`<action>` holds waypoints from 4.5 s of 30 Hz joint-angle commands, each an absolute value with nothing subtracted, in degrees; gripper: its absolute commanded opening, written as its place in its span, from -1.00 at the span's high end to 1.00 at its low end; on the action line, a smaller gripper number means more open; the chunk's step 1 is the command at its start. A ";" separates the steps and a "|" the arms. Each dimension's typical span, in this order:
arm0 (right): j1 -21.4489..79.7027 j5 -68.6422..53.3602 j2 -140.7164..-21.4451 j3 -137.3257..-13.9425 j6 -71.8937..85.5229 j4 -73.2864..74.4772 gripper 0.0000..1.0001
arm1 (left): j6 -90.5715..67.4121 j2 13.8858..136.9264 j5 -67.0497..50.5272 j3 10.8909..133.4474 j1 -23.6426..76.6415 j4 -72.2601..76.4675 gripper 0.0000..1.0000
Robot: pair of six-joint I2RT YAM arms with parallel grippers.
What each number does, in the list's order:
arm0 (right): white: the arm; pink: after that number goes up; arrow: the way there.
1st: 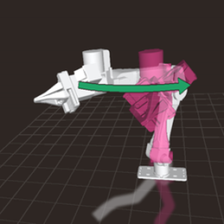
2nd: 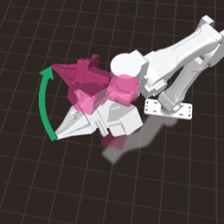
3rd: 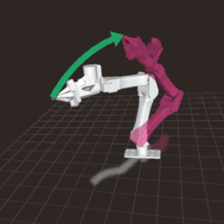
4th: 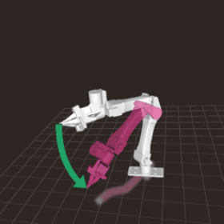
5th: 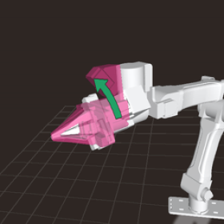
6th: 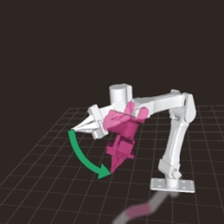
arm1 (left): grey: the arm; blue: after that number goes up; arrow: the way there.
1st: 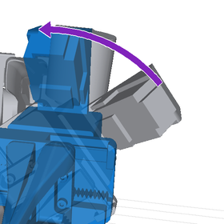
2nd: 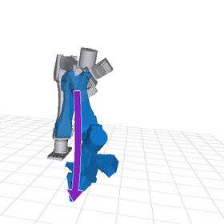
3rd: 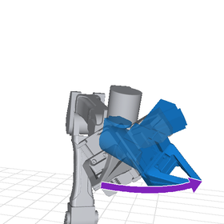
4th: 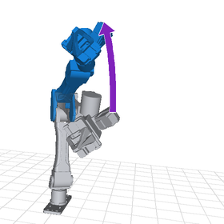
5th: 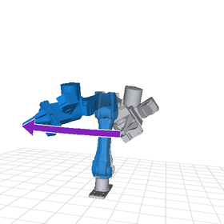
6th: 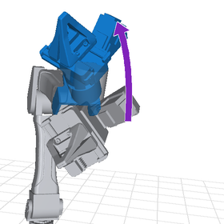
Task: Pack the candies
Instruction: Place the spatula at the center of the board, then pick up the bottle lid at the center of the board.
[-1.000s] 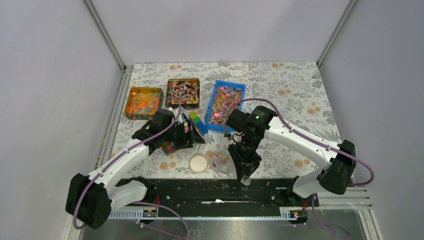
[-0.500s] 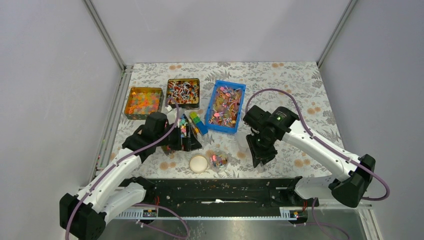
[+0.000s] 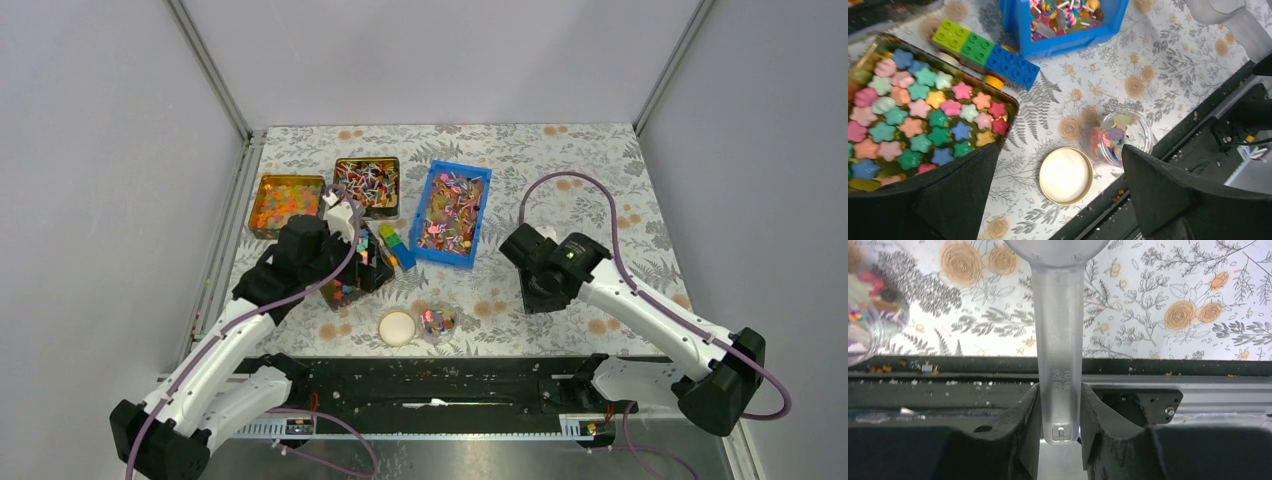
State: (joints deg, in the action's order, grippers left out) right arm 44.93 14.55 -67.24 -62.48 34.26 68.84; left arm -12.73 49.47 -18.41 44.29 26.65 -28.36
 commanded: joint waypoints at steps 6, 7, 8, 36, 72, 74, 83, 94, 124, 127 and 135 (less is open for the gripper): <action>42.84 24.44 -67.14 -54.00 36.46 52.88 1.00 | 6.89 45.92 -17.03 42.63 26.72 -21.75 -0.97; 42.58 25.35 -67.36 -53.05 36.40 51.34 1.00 | 7.90 45.76 -17.58 42.44 26.72 -21.56 -0.98; 42.37 25.84 -67.70 -52.52 36.00 50.54 1.00 | 9.54 45.71 -18.76 42.26 26.72 -21.67 -0.98; 30.09 11.14 -88.04 -55.82 24.84 35.36 0.07 | 19.63 56.58 -30.60 37.69 32.15 -27.60 -0.88; 24.43 5.01 -77.91 -55.69 24.05 37.89 -0.84 | -9.50 87.19 3.93 50.38 63.02 -30.49 0.06; 24.43 4.40 -78.11 -55.72 24.22 37.91 -0.84 | -9.10 88.58 3.29 51.17 63.06 -31.04 0.10; 24.35 4.36 -77.18 -56.33 23.65 37.97 -0.84 | -8.58 92.69 2.71 52.94 62.97 -32.75 0.64; 24.26 2.93 -77.09 -58.17 22.70 39.40 -0.86 | -8.66 89.09 4.83 55.01 62.45 -36.58 1.00; 24.22 -12.51 -74.11 -74.55 28.03 42.34 -0.99 | -14.19 54.42 -7.19 52.45 42.47 -9.72 1.00; 24.26 -18.65 -74.69 -77.25 30.06 41.92 -0.99 | -18.96 53.28 -15.55 49.57 37.77 -1.10 1.00; 24.34 -32.05 -77.56 -82.08 43.00 34.09 -0.99 | -24.47 52.72 -27.86 44.90 33.09 20.27 1.00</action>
State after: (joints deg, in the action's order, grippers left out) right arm 24.58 -23.83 -76.07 -78.50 34.85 39.31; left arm -21.52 53.32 -18.22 44.60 33.58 4.82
